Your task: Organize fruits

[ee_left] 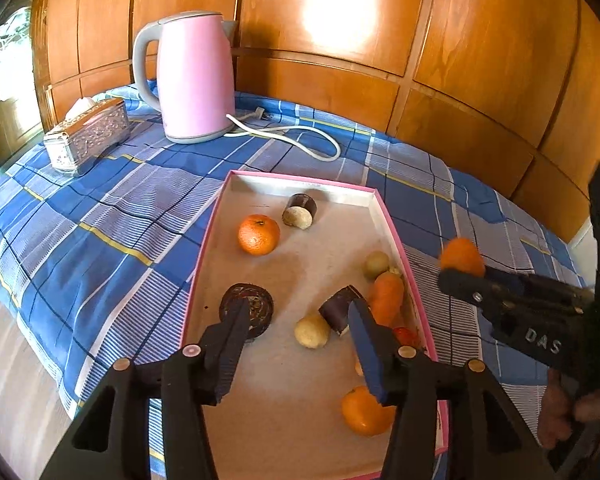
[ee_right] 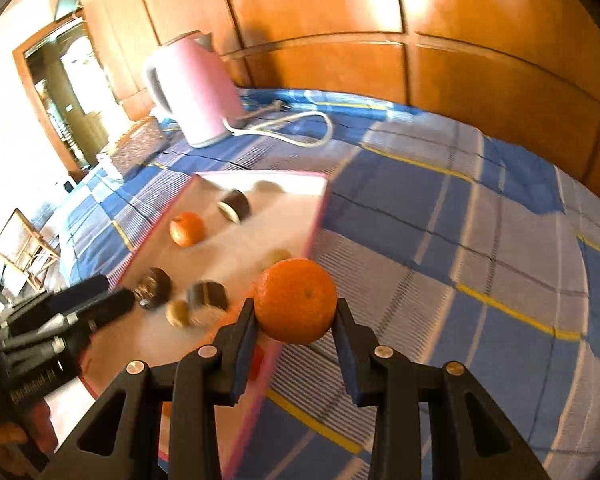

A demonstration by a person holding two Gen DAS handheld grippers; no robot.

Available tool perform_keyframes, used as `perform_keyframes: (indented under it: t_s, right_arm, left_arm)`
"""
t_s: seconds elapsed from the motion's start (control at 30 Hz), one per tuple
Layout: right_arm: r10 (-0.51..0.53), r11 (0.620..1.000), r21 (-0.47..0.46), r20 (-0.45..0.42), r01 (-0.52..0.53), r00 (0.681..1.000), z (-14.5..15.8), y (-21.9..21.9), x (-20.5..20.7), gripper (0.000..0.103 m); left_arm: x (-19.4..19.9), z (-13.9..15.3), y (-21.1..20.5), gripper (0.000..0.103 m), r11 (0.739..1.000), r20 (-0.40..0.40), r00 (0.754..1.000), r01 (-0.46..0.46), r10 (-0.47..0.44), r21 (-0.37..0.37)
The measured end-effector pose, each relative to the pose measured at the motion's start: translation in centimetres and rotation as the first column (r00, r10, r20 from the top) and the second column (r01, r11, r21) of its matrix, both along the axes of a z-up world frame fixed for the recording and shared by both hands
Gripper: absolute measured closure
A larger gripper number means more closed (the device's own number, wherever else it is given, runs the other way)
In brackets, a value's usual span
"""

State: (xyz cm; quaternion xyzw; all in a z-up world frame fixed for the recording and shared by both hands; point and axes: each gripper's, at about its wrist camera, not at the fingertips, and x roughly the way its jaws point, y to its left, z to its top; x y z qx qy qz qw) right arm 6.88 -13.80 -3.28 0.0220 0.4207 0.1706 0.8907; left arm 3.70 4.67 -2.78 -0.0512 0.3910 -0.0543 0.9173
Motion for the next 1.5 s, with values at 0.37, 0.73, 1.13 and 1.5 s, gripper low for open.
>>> perform_keyframes:
  t_s: [0.37, 0.73, 1.13, 1.5]
  right_arm:
    - [0.078, 0.996, -0.042, -0.022, -0.079, 0.997, -1.0, 4.3, 3.2, 0.066]
    - [0.082, 0.996, -0.039, -0.08, -0.085, 0.993, -3.2, 5.8, 4.7, 0.063]
    - [0.006, 0.999, -0.043, 0.01, -0.006, 1.0, -1.0, 3.9, 0.6, 0.063]
    - [-0.097, 0.989, -0.103, 0.079, 0.105, 0.992, -0.9, 2.7, -4.5, 0.062]
  left_arm:
    - [0.2, -0.1, 1.2, 0.043, 0.999, -0.006, 0.999, -0.037, 0.037, -0.002]
    - [0.4, -0.5, 1.7, 0.031, 0.998, -0.019, 0.998, -0.061, 0.061, -0.002]
    - [-0.7, 0.7, 1.4, 0.021, 0.998, 0.013, 0.997, -0.07, 0.07, 0.0]
    - [-2.9, 2.0, 0.4, 0.0, 0.996, 0.068, 0.995, -0.077, 0.074, 0.033]
